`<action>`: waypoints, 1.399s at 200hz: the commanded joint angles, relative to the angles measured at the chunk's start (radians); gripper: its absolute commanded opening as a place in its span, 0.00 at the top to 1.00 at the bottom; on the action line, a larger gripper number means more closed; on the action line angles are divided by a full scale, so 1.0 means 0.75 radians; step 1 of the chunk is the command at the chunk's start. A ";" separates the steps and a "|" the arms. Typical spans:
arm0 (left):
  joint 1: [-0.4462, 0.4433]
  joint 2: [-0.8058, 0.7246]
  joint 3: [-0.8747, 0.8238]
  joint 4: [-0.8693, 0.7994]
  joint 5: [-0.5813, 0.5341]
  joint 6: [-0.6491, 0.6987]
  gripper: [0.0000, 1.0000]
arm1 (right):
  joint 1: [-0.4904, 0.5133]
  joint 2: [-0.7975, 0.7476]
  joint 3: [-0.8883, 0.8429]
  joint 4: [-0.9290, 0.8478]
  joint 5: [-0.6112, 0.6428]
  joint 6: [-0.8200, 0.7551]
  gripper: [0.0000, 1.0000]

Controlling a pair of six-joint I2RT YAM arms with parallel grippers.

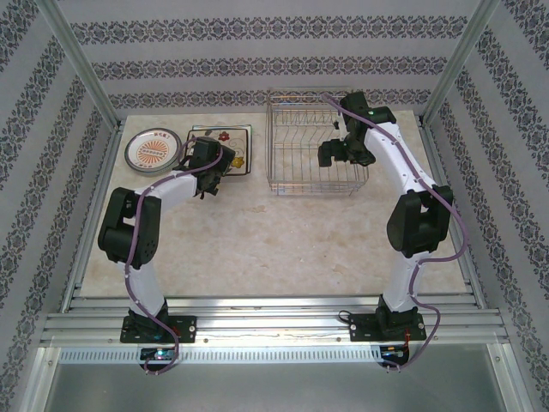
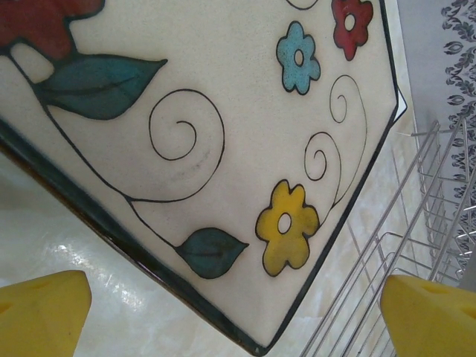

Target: Unload the plates from the dish rack

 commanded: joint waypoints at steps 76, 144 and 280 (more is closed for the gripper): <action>0.016 0.143 0.210 -0.127 -0.014 0.104 0.00 | -0.032 -0.021 -0.020 0.006 -0.021 -0.007 0.02; 0.022 0.120 0.256 -0.246 -0.019 0.285 0.00 | -0.044 -0.033 -0.034 -0.001 -0.021 -0.015 0.02; -0.015 -0.792 -0.460 0.214 -0.499 1.774 0.00 | -0.088 -1.105 -1.648 1.940 0.250 -0.349 0.02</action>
